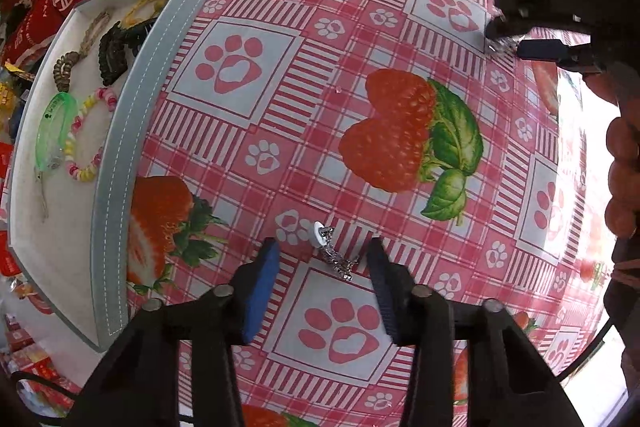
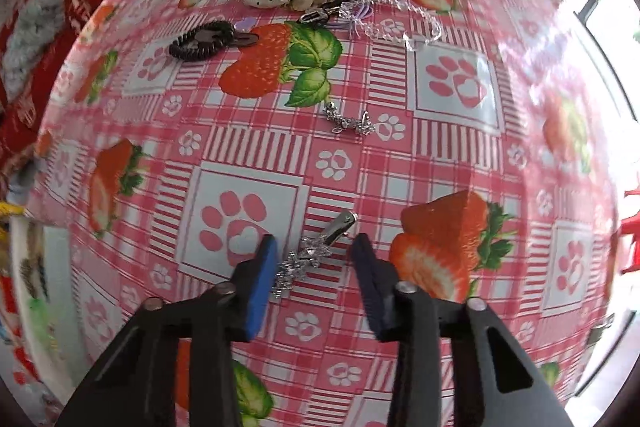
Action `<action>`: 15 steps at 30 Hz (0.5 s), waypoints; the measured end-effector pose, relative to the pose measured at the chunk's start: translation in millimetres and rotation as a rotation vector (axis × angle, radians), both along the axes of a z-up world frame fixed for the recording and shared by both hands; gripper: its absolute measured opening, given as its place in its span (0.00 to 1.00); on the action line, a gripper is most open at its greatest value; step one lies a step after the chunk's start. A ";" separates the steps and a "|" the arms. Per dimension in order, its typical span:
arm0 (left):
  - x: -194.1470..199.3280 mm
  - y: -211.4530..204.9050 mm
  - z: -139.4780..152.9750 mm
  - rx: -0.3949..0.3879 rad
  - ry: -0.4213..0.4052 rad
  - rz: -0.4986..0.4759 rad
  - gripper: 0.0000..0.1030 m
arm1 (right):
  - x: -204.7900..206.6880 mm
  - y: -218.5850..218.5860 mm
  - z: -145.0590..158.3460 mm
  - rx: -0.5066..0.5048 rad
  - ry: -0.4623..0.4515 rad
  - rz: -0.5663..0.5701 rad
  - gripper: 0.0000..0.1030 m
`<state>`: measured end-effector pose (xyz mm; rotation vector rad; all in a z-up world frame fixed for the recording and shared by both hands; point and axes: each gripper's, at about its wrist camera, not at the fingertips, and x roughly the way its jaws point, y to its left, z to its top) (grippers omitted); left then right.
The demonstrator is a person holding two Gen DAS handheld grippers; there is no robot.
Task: Organize jewelry
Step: 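Grasp the silver star hair clip with the right tool while the left tool grasps the silver chain charm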
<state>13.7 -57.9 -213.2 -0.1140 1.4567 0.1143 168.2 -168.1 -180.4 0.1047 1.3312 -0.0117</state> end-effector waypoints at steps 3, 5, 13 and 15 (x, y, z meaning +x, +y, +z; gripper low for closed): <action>-2.2 -0.3 3.1 0.001 -0.005 -0.010 0.32 | -3.0 -0.8 0.3 -0.023 -0.014 0.047 0.28; -2.7 4.4 8.4 -0.014 -0.004 -0.014 0.21 | -4.6 -1.2 0.7 -0.022 -0.017 0.075 0.28; -5.1 27.8 28.1 -0.110 -0.031 -0.046 0.21 | -32.9 -19.7 4.5 0.148 -0.009 0.074 0.28; -5.0 29.7 35.6 -0.115 -0.039 -0.063 0.21 | -44.1 -23.7 6.3 0.177 0.001 0.078 0.28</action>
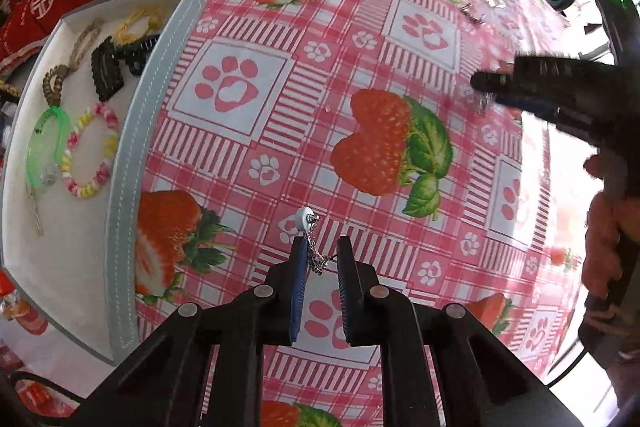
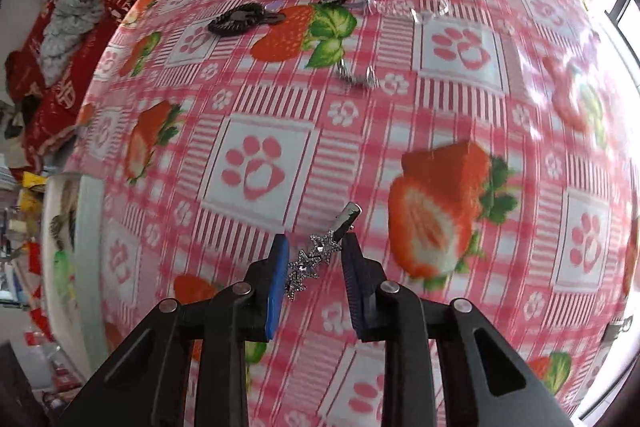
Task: Organize jewelry
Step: 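Carry the star clip and chain charm over the white tray with both tools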
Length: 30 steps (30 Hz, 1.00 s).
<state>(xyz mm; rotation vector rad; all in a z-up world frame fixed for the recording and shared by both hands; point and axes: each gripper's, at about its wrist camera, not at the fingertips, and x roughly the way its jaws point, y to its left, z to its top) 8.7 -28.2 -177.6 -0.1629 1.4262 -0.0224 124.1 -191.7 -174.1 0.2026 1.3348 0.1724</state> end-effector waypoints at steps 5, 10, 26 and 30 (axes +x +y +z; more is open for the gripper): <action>3.7 4.5 17.3 -0.005 -0.017 -0.032 0.21 | -22.6 -8.4 6.9 0.046 0.019 0.006 0.28; 13.3 3.0 35.9 -0.010 -0.032 -0.069 0.21 | -45.0 -12.3 12.0 0.076 0.035 -0.003 0.28; 16.1 49.6 50.2 -0.012 -0.104 -0.150 0.21 | -66.3 18.6 34.0 0.078 0.029 -0.054 0.28; 13.6 69.8 56.5 -0.003 -0.109 -0.150 0.21 | -72.6 34.7 41.8 0.071 0.026 -0.051 0.28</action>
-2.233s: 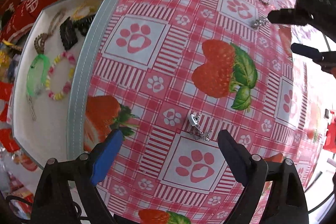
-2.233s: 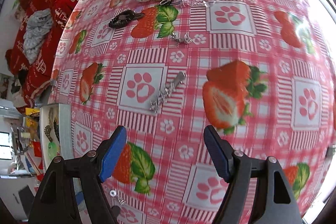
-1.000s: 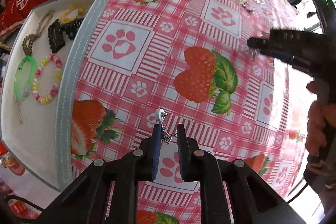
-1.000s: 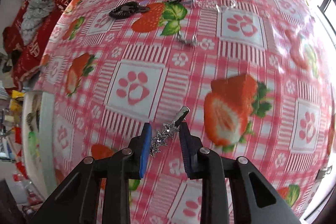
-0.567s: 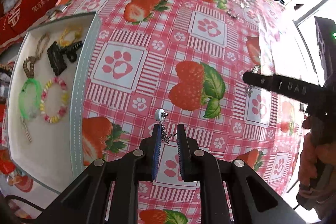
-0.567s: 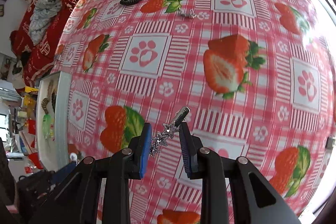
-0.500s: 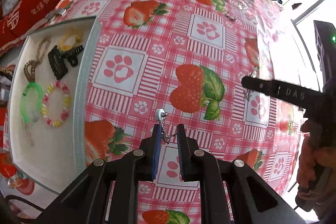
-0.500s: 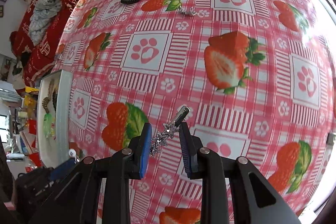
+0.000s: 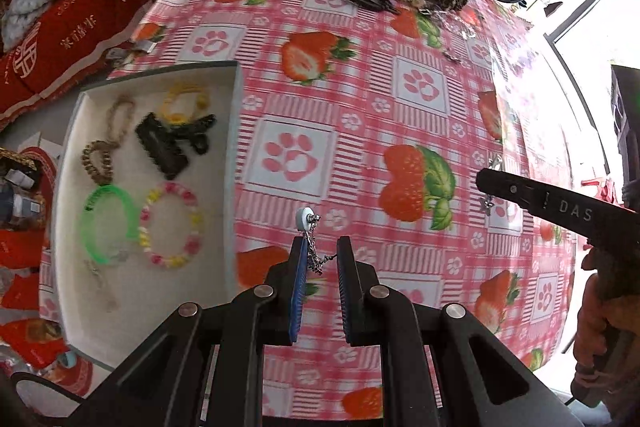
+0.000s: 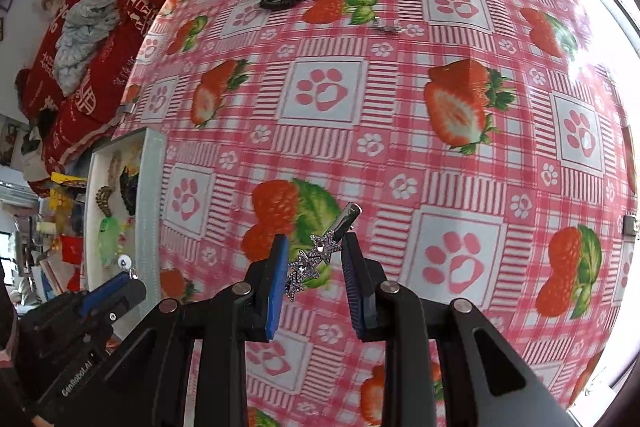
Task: Organize jewelry
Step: 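Carry the star clip and chain charm over the white tray with both tools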
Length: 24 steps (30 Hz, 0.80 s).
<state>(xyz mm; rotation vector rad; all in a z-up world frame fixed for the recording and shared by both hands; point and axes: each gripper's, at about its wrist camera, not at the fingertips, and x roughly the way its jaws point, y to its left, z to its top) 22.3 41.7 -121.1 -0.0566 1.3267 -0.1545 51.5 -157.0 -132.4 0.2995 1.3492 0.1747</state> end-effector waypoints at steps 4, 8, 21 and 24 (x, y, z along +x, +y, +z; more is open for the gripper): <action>-4.5 21.5 5.2 0.002 -0.003 0.017 0.21 | -5.5 18.0 7.7 -0.006 0.001 0.013 0.28; -10.1 40.3 8.2 0.006 -0.002 0.027 0.21 | -11.0 38.3 15.2 -0.011 0.001 0.032 0.28; -32.1 91.9 12.9 0.009 0.010 0.076 0.21 | -23.1 110.9 40.0 -0.008 -0.007 0.139 0.28; -37.6 107.1 10.7 0.016 0.018 0.096 0.21 | -24.7 127.3 43.1 -0.006 -0.005 0.170 0.28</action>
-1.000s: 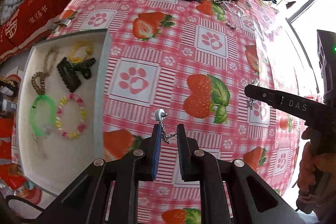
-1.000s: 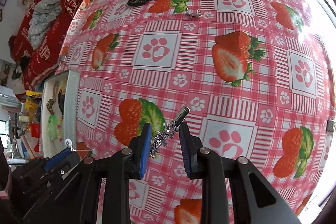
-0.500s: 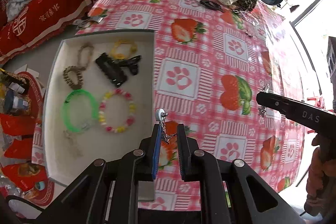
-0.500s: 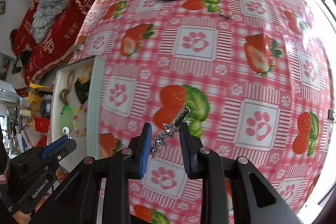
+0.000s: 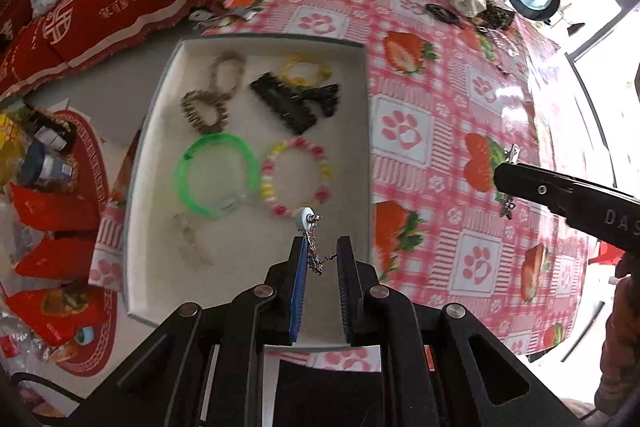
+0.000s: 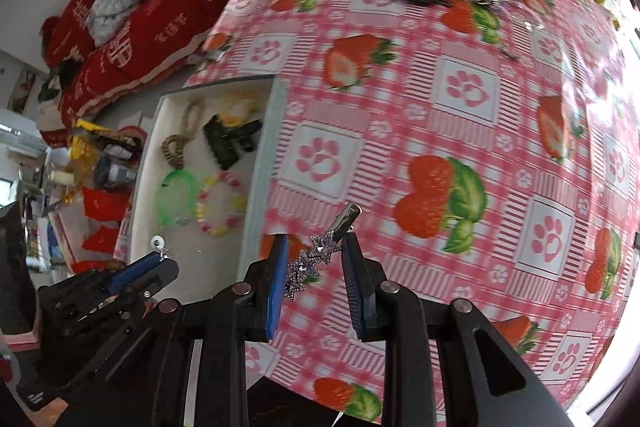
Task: Organize jewelry
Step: 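Carry the star clip and chain charm over the white tray with both tools, then open the right tool to drop the star clip while the left tool releases the chain charm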
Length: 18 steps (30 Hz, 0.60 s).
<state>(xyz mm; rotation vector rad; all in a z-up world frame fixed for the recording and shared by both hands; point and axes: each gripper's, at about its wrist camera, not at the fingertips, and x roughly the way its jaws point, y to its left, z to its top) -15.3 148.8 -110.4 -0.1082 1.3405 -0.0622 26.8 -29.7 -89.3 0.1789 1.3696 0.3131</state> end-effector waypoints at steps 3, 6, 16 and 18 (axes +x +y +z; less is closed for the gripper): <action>-5.7 16.7 -3.4 0.014 0.009 0.021 0.21 | -2.0 16.8 1.5 0.002 0.004 0.032 0.28; -11.4 33.7 -7.3 0.019 0.020 0.047 0.21 | -4.1 32.9 1.8 0.005 0.009 0.066 0.28; -21.6 62.6 -30.5 0.008 0.063 0.074 0.21 | -14.3 84.9 -11.4 0.020 0.055 0.193 0.28; -22.3 63.7 -35.5 0.002 0.070 0.073 0.21 | -15.8 93.1 -17.0 0.020 0.066 0.215 0.28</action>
